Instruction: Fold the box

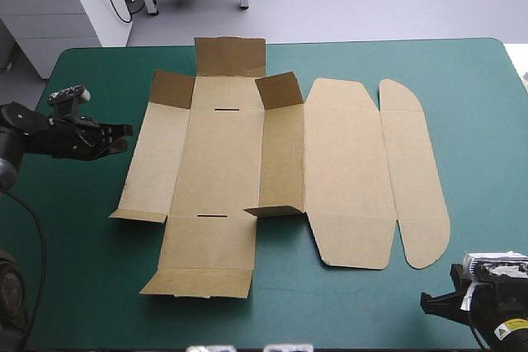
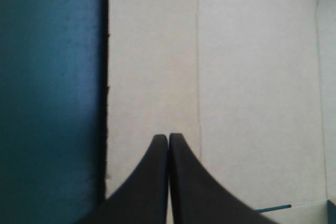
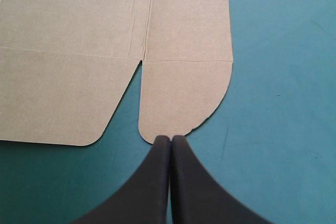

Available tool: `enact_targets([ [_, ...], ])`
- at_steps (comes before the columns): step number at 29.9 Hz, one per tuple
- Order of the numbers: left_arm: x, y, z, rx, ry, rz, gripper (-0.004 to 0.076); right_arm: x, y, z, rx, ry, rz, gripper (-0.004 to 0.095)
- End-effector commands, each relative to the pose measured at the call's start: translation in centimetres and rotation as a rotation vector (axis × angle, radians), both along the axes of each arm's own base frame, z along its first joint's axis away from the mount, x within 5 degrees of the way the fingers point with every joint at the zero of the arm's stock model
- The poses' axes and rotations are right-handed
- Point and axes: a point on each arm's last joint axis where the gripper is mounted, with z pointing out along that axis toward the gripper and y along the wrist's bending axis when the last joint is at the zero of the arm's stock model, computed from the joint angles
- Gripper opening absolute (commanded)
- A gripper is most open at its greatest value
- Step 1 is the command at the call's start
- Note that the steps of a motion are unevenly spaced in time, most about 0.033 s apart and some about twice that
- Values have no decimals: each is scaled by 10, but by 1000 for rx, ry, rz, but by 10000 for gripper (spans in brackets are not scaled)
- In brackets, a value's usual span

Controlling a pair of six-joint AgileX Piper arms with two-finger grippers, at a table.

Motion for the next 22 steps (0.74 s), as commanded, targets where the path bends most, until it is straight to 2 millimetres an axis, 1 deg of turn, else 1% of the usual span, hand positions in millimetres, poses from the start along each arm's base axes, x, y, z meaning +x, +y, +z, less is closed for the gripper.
enact_targets([
  [1,-1,15,9,-24,-30,-23,-8,3,-1,13,-4,-72,-6,-20],
  [2,-1,19,4,-23,-16,-38,-8,3,-1,13,-4,-72,-6,-20],
  [6,3,25,-5,-20,0,-42,-8,3,-1,13,-4,-72,-6,-20],
  [10,5,25,-6,5,-24,-73,-4,3,-1,13,-4,-72,-6,-20],
  [12,5,25,-6,13,-28,-79,18,3,-1,13,-4,-72,-6,-20],
  [15,6,26,-8,9,-22,-79,105,3,-1,13,-4,-72,-6,-20],
  [19,10,26,-15,-17,-7,-73,305,3,-1,13,-4,-72,-6,-20],
  [20,11,26,-17,-23,2,-73,374,3,-1,13,-4,-72,-6,-20],
  [22,14,27,-24,-34,25,-75,445,3,-1,13,-4,-72,-6,-20],
])
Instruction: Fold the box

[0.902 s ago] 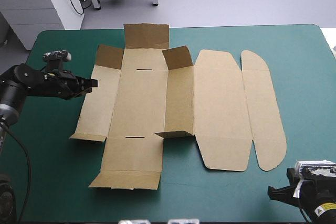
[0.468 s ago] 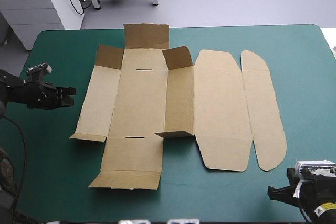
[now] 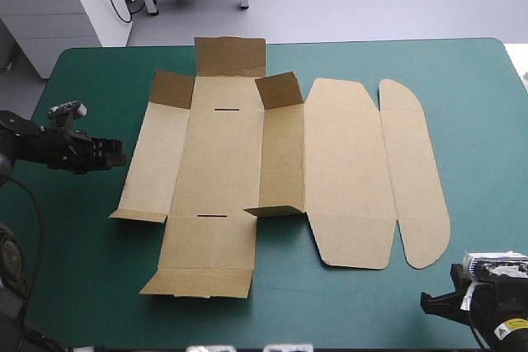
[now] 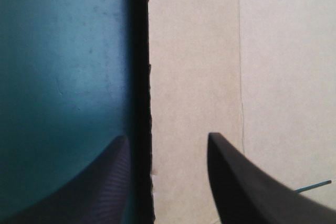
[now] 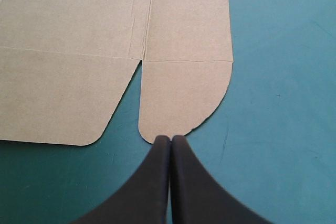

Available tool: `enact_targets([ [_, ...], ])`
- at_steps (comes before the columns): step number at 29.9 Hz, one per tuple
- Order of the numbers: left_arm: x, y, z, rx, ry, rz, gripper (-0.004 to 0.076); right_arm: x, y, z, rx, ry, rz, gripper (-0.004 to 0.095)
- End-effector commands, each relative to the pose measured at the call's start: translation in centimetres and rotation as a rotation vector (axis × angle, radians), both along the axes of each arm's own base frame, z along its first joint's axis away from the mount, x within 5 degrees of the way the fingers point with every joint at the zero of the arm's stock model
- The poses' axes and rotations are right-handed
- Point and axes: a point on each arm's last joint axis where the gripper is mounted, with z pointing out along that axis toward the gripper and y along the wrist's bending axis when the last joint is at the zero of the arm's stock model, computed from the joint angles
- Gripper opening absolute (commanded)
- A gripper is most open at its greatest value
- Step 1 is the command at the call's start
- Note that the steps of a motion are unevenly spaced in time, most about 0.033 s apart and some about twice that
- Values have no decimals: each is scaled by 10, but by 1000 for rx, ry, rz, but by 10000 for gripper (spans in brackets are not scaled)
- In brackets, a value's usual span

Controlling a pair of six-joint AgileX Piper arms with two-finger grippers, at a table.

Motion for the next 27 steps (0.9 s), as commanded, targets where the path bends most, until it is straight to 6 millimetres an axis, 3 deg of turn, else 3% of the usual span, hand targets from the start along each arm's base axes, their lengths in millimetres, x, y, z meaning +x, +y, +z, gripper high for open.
enact_targets([
  [1,4,-2,12,-43,-44,16,459,3,-1,13,-4,-72,-6,-20],
  [12,15,-8,-35,-239,154,-61,456,3,-1,13,-6,-71,-7,-18],
  [16,20,-15,-38,-326,131,-98,456,3,-1,13,-4,-71,-8,-18],
  [27,25,-43,-45,-368,149,-210,455,3,-1,13,-6,-71,-9,-20],
])
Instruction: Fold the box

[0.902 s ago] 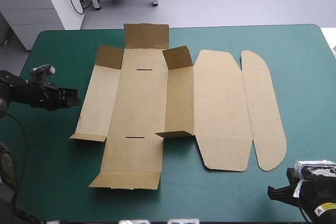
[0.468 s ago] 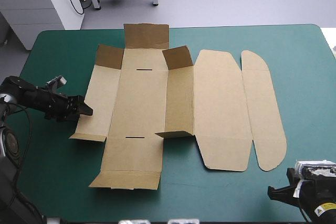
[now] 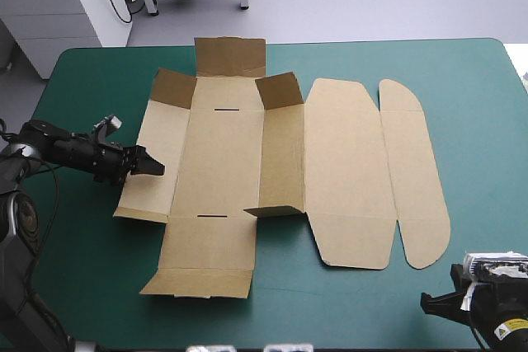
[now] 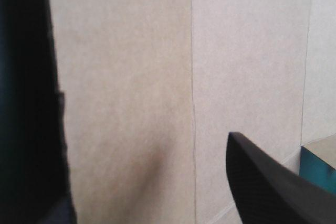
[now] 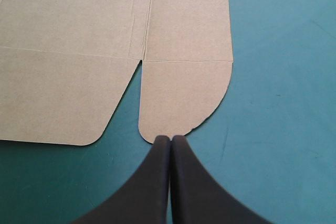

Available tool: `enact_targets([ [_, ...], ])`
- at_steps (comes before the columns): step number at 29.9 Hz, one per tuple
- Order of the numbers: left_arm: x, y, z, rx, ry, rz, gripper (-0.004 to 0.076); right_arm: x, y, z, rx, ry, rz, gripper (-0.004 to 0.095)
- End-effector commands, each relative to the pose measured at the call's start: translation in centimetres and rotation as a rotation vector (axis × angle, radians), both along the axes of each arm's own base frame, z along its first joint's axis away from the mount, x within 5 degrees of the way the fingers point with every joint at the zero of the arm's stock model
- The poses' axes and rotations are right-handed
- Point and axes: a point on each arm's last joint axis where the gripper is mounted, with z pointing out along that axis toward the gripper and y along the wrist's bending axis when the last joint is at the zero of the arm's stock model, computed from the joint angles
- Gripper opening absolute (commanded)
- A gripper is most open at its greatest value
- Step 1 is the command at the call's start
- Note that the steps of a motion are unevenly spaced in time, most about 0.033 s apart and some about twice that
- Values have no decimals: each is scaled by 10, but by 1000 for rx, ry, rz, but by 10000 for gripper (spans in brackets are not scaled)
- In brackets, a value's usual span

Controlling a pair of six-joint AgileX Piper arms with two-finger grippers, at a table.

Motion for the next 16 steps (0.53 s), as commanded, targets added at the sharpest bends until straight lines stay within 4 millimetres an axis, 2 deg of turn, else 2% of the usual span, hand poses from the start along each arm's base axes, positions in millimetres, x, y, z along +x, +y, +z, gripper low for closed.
enact_targets([
  [1,-2,-18,21,-89,-22,-70,455,3,-1,13,-5,-71,-8,-20],
  [3,-1,-22,20,-87,-23,-78,454,3,-1,13,-3,-71,-9,-20],
  [5,0,-21,20,-83,-26,-73,411,3,-1,13,-3,-71,-9,-20],
  [13,3,-19,27,-48,-45,-105,18,3,-1,13,-3,-71,-9,-20],
  [14,4,-18,29,-46,-52,-105,-11,3,-1,13,-3,-71,-9,-20],
  [16,6,-18,32,-38,-67,-109,-8,3,-1,13,-3,-71,-9,-20],
])
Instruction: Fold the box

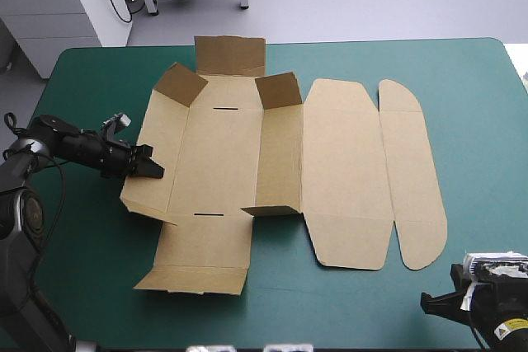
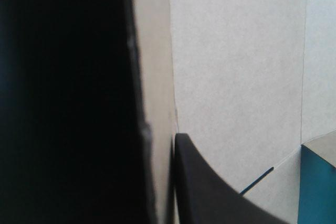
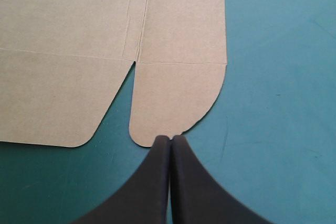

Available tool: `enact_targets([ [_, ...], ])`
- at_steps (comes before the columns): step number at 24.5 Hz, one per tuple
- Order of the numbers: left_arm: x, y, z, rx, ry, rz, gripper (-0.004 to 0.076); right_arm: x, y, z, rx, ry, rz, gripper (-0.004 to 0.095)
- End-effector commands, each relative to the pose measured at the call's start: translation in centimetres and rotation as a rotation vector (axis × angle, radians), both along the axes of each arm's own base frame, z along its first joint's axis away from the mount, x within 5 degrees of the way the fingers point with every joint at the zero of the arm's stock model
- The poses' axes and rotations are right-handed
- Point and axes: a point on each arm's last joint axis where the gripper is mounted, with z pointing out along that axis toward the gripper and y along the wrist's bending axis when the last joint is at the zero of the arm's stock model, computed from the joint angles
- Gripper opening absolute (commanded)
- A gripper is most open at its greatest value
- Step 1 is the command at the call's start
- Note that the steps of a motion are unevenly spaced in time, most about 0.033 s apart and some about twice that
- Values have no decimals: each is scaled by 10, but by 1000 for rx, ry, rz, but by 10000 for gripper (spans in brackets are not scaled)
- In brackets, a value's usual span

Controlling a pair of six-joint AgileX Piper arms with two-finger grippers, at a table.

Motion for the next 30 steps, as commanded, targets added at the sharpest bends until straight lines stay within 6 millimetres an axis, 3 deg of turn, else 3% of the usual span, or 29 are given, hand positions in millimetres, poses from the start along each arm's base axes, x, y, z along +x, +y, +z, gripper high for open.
enact_targets([
  [1,-1,-7,35,-39,-75,-74,-8,3,-1,13,-3,-72,-10,-20],
  [5,5,-14,44,57,-147,-188,-8,3,-1,13,-3,-72,-10,-20],
  [9,16,-43,73,263,-365,-411,-8,3,-1,13,-3,-72,-10,-20],
  [12,34,-76,109,477,-626,-457,-8,3,-1,13,-3,-72,-10,-20],
  [17,43,-131,153,619,-958,-592,-8,3,-1,13,-3,-72,-10,-20],
  [23,33,-179,177,692,-1137,-716,-8,3,-1,13,-3,-72,-10,-20],
  [30,1,-234,205,742,-1382,-872,-8,3,-1,13,-3,-72,-10,-18],
])
